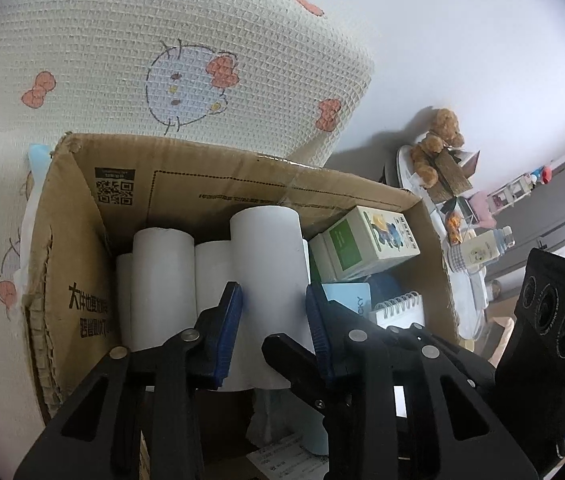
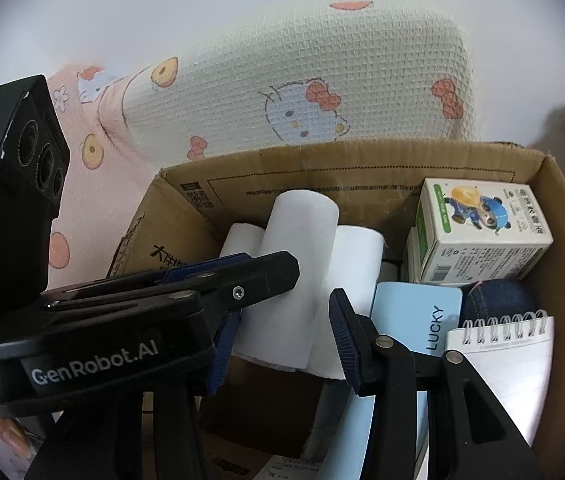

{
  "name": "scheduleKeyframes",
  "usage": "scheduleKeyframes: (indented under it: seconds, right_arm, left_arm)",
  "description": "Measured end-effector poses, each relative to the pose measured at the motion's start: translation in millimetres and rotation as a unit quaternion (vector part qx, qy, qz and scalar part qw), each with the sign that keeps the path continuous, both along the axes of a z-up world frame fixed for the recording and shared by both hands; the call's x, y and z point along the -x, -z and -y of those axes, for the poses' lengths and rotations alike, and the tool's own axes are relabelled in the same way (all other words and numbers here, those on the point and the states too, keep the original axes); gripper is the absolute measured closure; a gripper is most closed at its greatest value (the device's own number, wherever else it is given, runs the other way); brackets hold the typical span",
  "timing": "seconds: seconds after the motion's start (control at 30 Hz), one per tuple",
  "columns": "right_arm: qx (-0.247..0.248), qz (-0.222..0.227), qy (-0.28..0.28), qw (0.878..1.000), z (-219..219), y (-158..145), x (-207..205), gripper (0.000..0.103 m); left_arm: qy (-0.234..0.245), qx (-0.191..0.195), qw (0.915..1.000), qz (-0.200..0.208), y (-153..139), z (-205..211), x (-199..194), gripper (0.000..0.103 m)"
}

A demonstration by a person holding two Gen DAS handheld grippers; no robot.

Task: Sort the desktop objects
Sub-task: 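Lower the roll among the other rolls and open the right tool, then move the right tool back to the last paper roll on the blanket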

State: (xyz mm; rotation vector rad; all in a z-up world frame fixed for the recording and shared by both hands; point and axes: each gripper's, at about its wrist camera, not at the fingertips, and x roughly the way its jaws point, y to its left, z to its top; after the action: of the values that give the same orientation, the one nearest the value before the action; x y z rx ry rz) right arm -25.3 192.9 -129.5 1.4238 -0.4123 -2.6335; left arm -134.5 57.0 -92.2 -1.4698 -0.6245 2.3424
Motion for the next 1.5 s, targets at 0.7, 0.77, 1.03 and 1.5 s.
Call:
scheduleKeyframes:
  seconds: [0.7,0.77,1.03,1.5]
  right_arm:
    - [-0.08,-0.024,0.009,0.996,30.0,-34.0,-8.8,0.06]
    - [-0.085,-0.031,0.006,0.996,35.4,-40.0,-11.6,0.06]
    - [-0.101,-0.061,-0.009,0.993,61.3,-56.7,-14.1,0.044]
    - [-0.104,-0.08,-0.03,0.991,107.6,-62.4,-5.7,0.043]
  left_arm:
    - [-0.023,0.081,0.9819,-0.169,-64.4,23.2,-55.2,0.05]
    - [-0.035,0.082,0.9793,-0.182,-68.6,31.5,-60.1,0.05]
    - [-0.134,0.046,0.9692,-0.201,-76.6,87.4,-80.8,0.05]
    - [-0.261,0.07,0.9461,-0.179,-46.4,173.3,-103.5,0.05]
